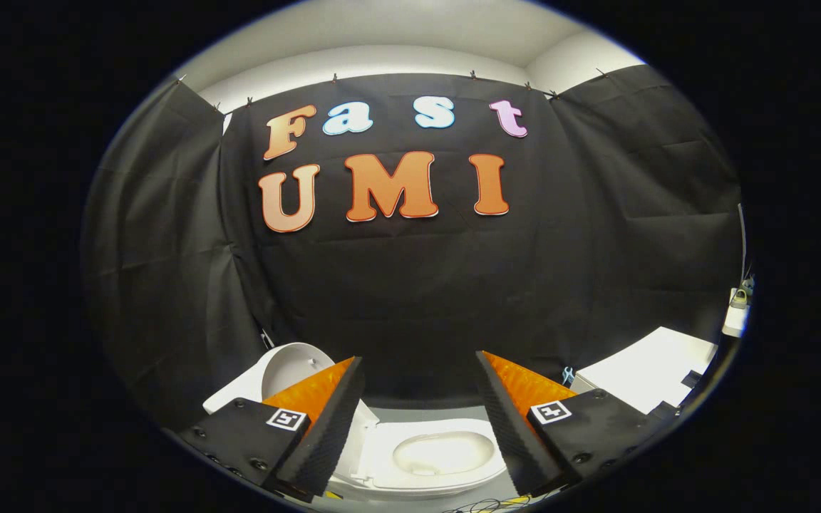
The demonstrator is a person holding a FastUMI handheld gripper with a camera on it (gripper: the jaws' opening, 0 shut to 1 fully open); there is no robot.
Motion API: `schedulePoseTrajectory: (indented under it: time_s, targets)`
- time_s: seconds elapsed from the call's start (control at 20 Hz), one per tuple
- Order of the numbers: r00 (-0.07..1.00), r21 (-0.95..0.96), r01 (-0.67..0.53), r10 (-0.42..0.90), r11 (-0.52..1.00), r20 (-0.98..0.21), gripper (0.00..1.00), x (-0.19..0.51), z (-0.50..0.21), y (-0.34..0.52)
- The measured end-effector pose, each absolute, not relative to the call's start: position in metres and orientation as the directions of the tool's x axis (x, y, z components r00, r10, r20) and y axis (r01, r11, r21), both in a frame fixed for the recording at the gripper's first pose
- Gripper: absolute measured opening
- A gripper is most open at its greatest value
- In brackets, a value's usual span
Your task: Open the toilet lid.
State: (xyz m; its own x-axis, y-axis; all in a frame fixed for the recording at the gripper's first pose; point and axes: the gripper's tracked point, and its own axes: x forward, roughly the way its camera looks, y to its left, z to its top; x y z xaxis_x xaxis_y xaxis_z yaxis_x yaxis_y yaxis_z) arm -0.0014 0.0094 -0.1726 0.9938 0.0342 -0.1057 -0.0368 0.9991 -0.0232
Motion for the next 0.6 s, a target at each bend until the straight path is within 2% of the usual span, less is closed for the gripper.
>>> schedulePoseTrajectory:
  time_s: [0.6]
  targets:
    - [0.994, -0.017, -0.022, 0.020, 1.000, -0.106, 0.98, -0.0010, -0.1735, 0.0032]
